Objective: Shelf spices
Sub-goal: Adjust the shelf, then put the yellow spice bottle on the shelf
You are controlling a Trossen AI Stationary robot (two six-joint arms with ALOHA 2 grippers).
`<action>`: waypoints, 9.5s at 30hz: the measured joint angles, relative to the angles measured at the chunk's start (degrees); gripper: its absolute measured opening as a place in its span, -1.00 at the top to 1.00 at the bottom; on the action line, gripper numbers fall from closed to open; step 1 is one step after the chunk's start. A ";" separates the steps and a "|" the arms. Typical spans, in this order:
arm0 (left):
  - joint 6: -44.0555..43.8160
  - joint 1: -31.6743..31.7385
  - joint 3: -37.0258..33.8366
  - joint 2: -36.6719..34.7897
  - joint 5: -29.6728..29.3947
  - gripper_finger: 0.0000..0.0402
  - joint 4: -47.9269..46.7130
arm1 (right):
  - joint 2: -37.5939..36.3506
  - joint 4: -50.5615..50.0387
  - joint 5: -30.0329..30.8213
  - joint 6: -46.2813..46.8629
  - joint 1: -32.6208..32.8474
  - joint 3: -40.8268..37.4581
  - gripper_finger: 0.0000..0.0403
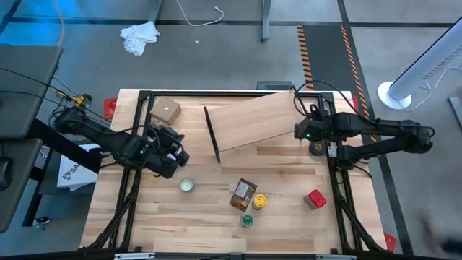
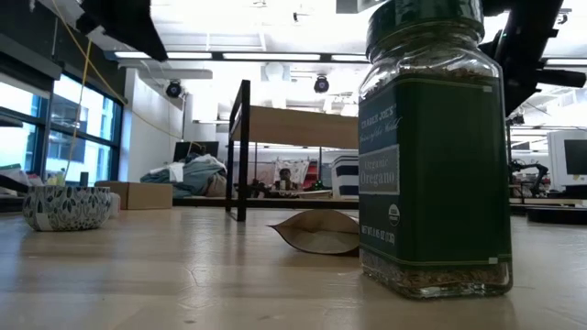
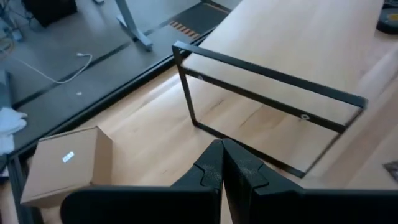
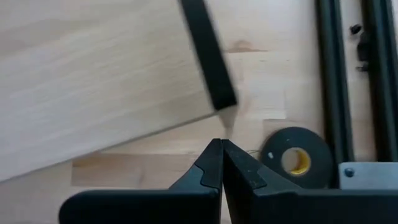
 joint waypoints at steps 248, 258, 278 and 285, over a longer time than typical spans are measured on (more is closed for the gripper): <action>68.12 7.62 39.04 59.15 57.32 -0.32 42.27 | -8.05 -0.89 -0.06 -12.96 22.88 3.09 1.00; 66.68 7.73 39.07 59.13 56.61 -0.10 46.12 | -8.05 -0.89 0.33 -13.06 22.88 3.09 1.00; 57.38 29.04 47.00 30.36 36.35 -0.10 12.17 | -8.08 -0.82 0.84 -11.27 22.88 3.09 1.00; 53.67 43.59 46.72 32.59 40.57 -0.10 4.60 | -8.08 -0.55 1.75 -11.00 22.88 3.09 1.00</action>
